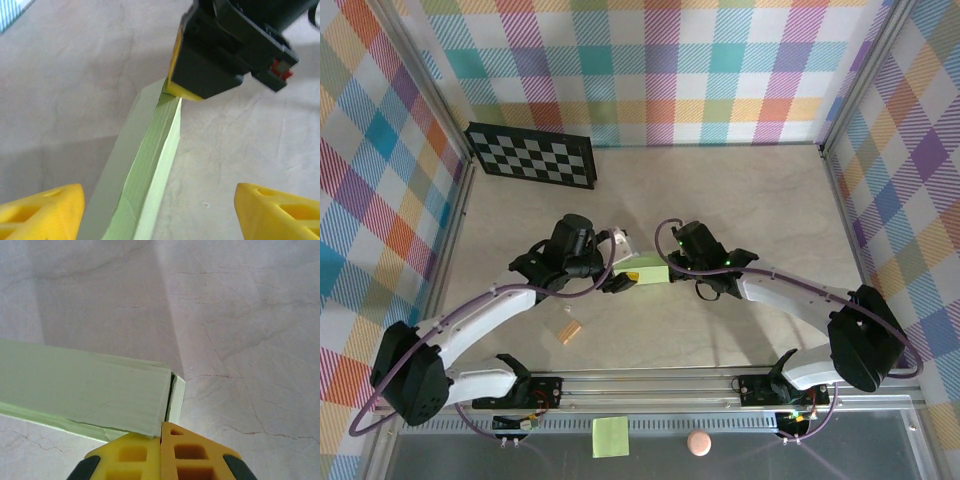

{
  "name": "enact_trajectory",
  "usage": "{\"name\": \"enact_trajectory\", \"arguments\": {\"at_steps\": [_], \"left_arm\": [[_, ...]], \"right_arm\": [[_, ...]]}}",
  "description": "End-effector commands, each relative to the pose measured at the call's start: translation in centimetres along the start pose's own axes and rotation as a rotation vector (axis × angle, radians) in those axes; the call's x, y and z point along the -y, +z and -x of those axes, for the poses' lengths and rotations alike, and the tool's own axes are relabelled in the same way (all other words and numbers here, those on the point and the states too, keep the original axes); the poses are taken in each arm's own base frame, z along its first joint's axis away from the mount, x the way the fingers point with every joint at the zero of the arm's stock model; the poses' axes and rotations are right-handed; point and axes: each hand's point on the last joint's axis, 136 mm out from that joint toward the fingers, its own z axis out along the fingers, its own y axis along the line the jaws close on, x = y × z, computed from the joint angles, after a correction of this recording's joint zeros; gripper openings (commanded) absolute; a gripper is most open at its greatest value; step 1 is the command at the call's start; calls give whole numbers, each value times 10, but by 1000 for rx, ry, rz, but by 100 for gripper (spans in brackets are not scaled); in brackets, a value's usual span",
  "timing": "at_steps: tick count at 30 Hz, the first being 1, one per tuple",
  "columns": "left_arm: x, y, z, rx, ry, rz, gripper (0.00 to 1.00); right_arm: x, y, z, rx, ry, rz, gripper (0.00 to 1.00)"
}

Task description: Fold the paper box

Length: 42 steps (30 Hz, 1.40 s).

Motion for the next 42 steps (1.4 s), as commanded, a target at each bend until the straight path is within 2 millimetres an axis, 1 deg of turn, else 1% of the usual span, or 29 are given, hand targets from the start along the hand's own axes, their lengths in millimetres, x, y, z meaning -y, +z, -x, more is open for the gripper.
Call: {"name": "enact_trajectory", "arguments": {"at_steps": [1,6,9,11,16,22,27,31,34,40,42], "left_arm": [[-3,12,6,30,168,-1,80],[-5,31,-3,13,216,-15,80],[-6,40,-8,-5,225,-13,77],[-5,46,-15,-22,230,-15,73],[-5,54,-28,-60,230,-9,63],[-6,56,-38,-94,227,9,46],[-2,57,-46,-113,216,2,38],[2,57,-51,-123,203,-7,37],[5,56,-52,-128,201,-12,37],[9,56,-54,-132,203,-20,37],[9,56,-55,-134,202,-21,37]], "right_arm": [[3,-3,-15,-64,-17,-18,2],[3,-3,-14,-65,-23,-19,2],[2,-3,-14,-67,-29,-18,2],[1,-3,-12,-64,-29,-14,2],[-2,-3,-9,-67,-37,-6,2],[-5,-3,-7,-71,-39,4,2],[-8,-5,-4,-74,-43,12,4],[-9,-9,-2,-68,-42,19,7],[-11,-15,3,-54,-36,27,12],[-17,-35,20,5,-28,54,24],[-18,-41,26,24,-24,61,26]]}}
